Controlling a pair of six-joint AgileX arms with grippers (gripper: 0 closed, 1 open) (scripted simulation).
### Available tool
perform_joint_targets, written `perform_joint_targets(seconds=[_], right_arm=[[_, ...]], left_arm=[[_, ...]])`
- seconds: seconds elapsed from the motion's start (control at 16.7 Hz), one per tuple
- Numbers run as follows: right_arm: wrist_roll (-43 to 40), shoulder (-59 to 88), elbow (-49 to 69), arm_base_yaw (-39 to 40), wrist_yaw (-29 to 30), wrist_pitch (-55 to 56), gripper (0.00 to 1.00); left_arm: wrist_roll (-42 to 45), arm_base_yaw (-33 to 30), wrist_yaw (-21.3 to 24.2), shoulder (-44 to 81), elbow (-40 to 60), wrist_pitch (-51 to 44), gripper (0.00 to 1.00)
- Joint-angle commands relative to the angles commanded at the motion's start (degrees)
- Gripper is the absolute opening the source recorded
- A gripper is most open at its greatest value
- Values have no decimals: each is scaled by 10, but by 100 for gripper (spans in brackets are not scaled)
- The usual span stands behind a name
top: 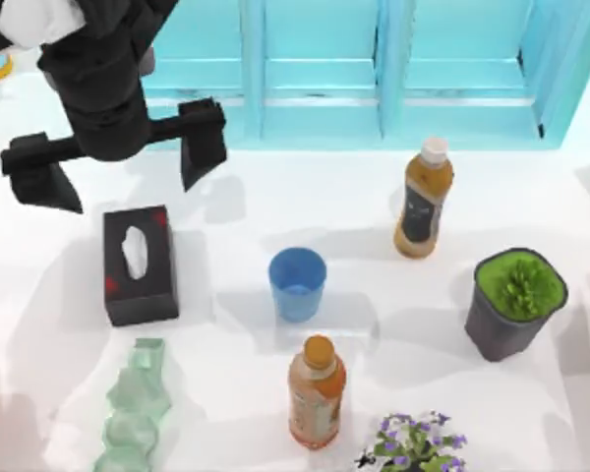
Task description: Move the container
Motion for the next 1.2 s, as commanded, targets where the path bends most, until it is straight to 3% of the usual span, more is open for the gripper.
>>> perform_joint_targets(seconds=[0.36, 0.6, 1.2], right_arm=[[0, 0, 0, 0, 0, 0, 100], [0, 0, 0, 0, 0, 0, 100], [0, 0, 0, 0, 0, 0, 100]], left_arm=[[-35, -126, 33, 177, 235, -130, 100], [-40, -185, 52, 229, 327, -172, 100], [-39, -197, 56, 238, 325, -157, 100]])
